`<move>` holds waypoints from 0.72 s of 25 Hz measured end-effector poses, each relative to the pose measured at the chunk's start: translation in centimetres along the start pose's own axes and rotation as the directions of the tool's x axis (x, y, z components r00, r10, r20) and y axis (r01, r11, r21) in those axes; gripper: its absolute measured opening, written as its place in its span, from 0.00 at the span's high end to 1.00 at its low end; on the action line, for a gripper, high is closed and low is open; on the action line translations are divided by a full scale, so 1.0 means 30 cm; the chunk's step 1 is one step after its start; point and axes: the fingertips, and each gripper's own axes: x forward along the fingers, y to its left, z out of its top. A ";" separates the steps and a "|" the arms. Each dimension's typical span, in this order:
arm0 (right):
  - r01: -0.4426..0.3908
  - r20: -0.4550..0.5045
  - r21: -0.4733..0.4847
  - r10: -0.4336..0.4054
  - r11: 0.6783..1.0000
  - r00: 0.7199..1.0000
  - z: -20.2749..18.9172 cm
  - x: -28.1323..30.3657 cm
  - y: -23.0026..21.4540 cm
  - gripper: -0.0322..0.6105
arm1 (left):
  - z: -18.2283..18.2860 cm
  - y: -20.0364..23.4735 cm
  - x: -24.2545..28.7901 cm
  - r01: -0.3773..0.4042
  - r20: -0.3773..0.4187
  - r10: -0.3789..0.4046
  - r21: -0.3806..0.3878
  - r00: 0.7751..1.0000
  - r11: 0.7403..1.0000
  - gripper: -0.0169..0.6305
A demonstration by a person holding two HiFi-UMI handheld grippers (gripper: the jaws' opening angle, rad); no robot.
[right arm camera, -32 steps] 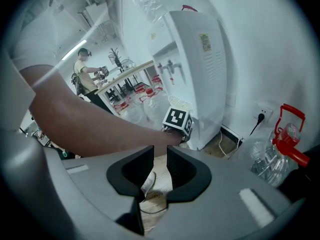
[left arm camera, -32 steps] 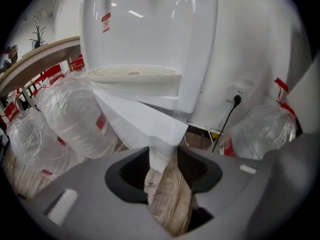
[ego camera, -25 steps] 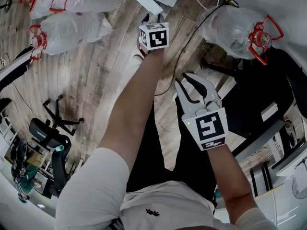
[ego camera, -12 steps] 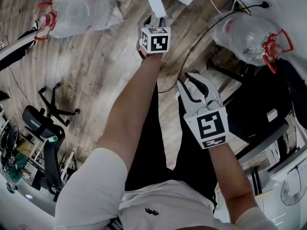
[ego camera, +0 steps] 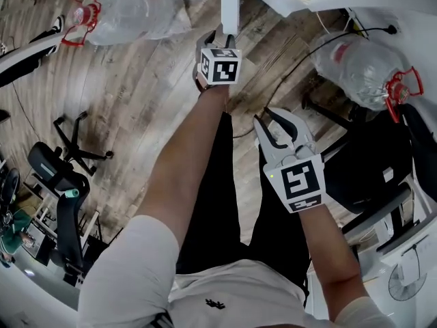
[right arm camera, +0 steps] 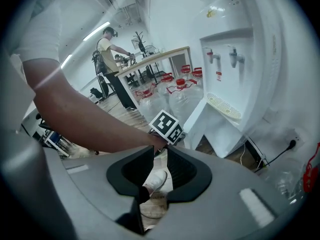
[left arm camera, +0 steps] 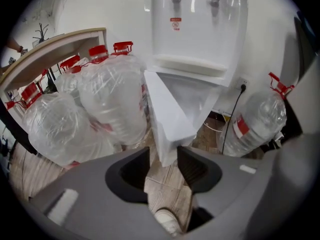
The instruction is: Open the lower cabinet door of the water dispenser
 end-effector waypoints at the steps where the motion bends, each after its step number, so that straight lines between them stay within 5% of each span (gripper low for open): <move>1: -0.003 -0.003 -0.003 0.003 1.000 1.000 0.009 0.015 0.007 0.85 | -0.003 0.024 -0.003 0.000 -0.002 0.000 0.000 1.000 1.000 0.63; 18: -0.033 -0.081 -0.062 0.028 0.998 0.996 0.131 0.206 0.101 0.85 | 0.002 0.455 -0.015 -0.021 -0.024 0.021 0.019 0.999 1.000 0.64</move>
